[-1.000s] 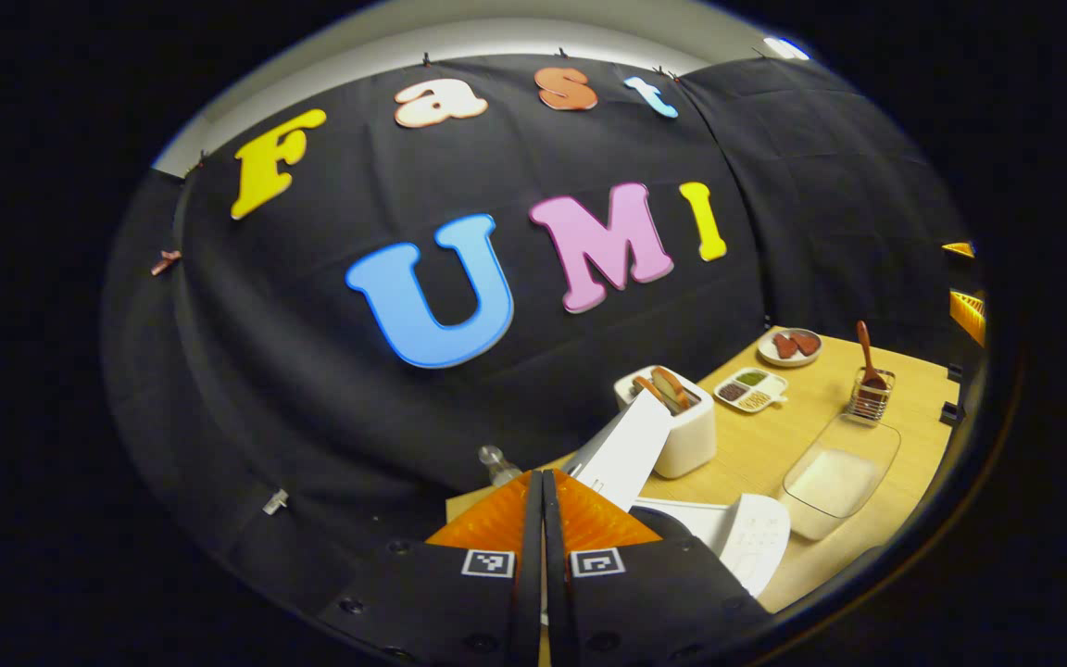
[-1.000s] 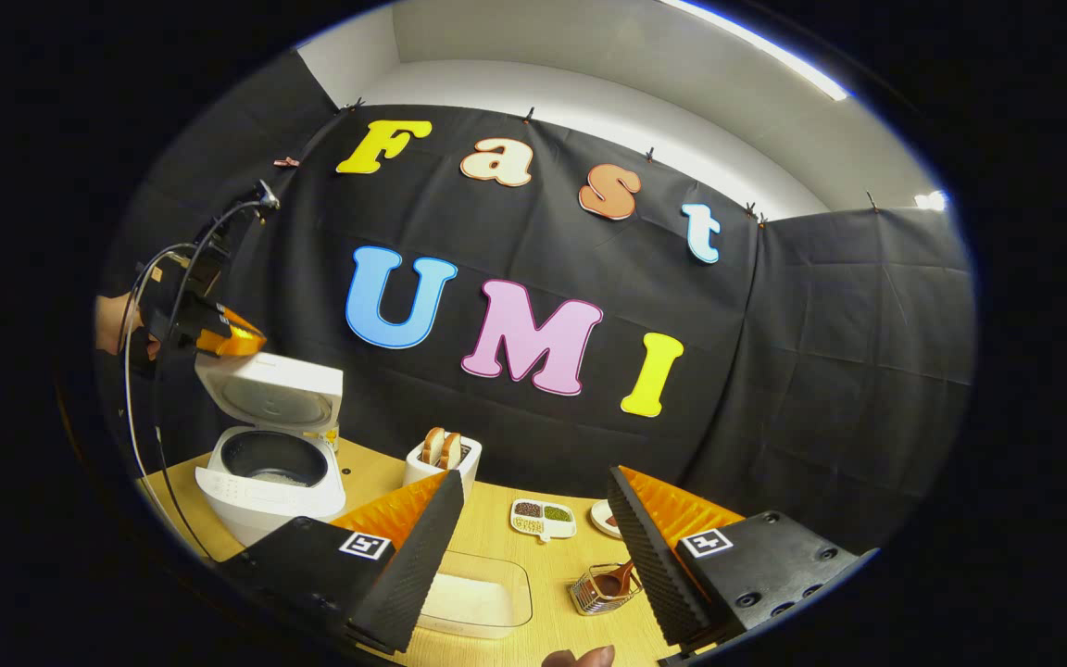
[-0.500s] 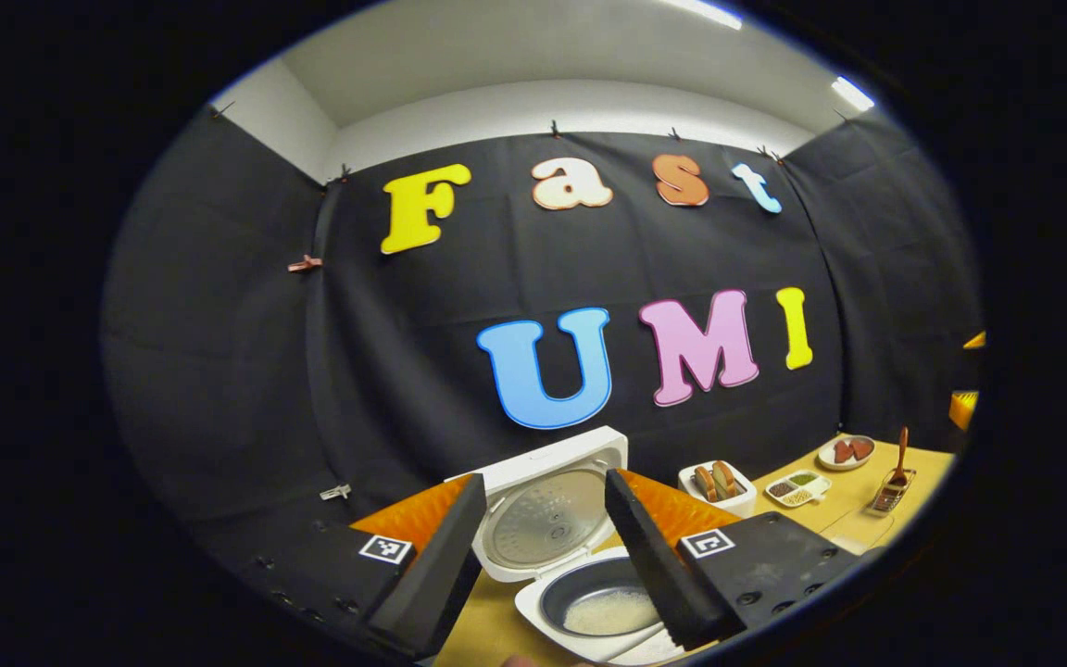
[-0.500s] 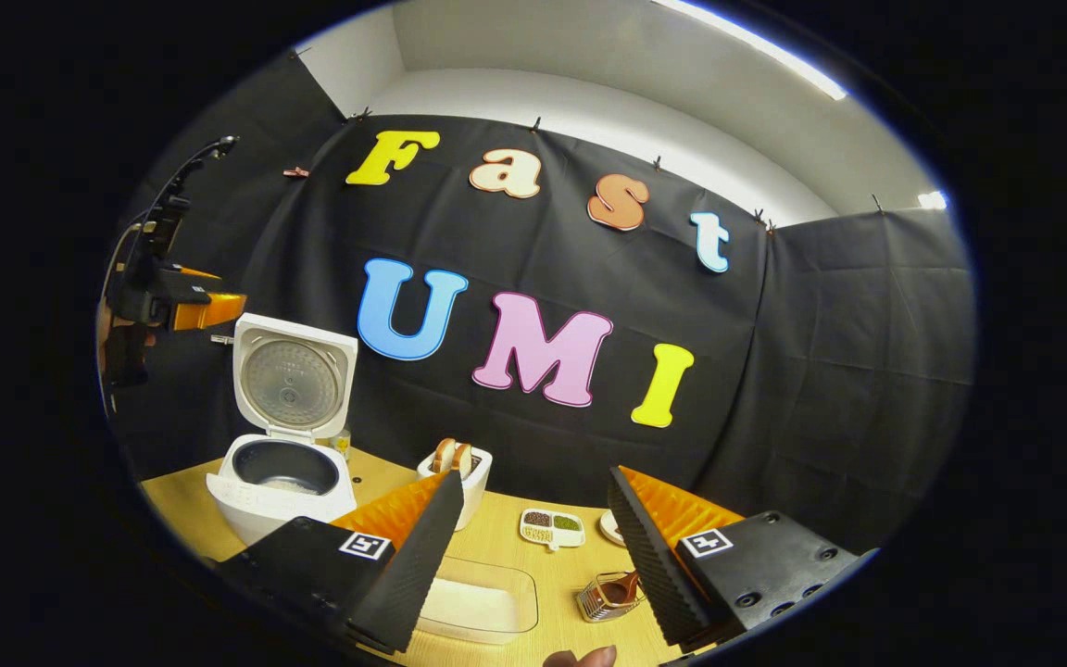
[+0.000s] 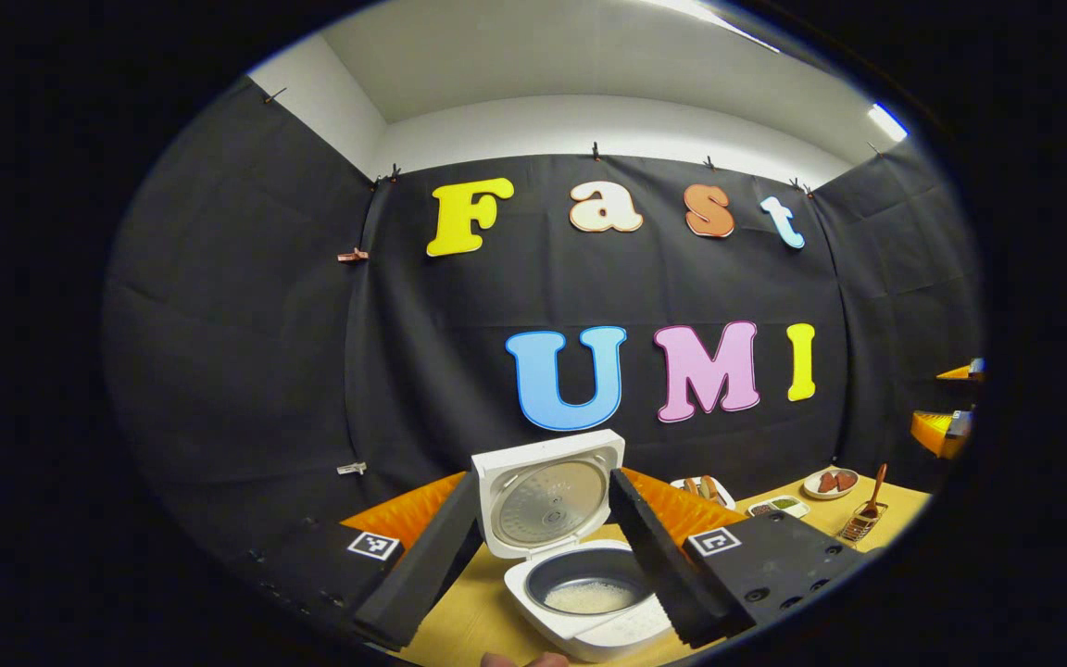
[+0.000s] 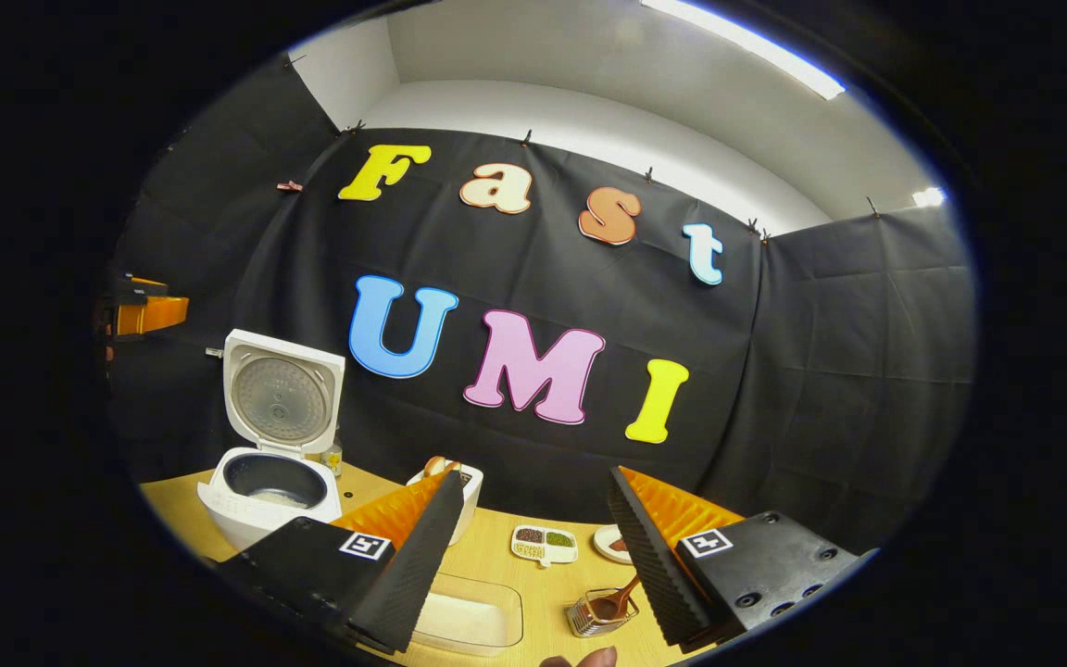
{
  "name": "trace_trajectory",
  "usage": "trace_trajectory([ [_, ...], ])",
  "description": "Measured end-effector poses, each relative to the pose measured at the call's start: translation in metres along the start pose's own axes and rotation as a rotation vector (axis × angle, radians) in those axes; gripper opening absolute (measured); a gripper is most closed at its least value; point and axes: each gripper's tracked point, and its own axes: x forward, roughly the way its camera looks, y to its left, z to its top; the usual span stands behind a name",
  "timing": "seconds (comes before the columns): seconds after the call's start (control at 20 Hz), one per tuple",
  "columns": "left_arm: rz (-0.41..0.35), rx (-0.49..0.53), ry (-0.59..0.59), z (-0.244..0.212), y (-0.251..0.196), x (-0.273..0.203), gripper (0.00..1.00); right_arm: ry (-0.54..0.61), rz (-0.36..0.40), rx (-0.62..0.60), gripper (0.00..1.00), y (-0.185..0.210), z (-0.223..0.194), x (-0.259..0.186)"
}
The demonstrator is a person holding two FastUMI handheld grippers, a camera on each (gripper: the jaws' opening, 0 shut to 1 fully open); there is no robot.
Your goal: Close the left gripper, press the button to open the rice cooker; take a wooden spoon from the chopstick holder with the right hand, scoop a spoonful of rice and pour it into the rice cooker, then put the wooden spoon back into the chopstick holder.
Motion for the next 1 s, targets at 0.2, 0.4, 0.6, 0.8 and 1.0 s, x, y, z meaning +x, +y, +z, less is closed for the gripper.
trace_trajectory([
  [0.2,0.032,-0.050,0.005,0.005,-0.015,-0.027,0.97,-0.001,0.009,0.031,0.97,-0.021,-0.008,0.003],
  [0.4,0.054,-0.073,-0.021,0.009,-0.028,-0.052,0.97,0.022,0.018,0.055,0.98,-0.051,-0.029,0.005],
  [0.6,0.082,-0.070,0.009,0.003,-0.044,-0.064,0.97,0.100,0.030,0.085,0.98,-0.090,-0.066,0.008],
  [0.8,0.109,-0.056,0.029,0.001,-0.063,-0.069,0.97,0.186,0.022,0.110,0.98,-0.133,-0.117,0.011],
  [1.0,0.128,-0.047,0.039,0.003,-0.085,-0.074,0.97,0.310,0.015,0.164,0.98,-0.164,-0.183,0.015],
])
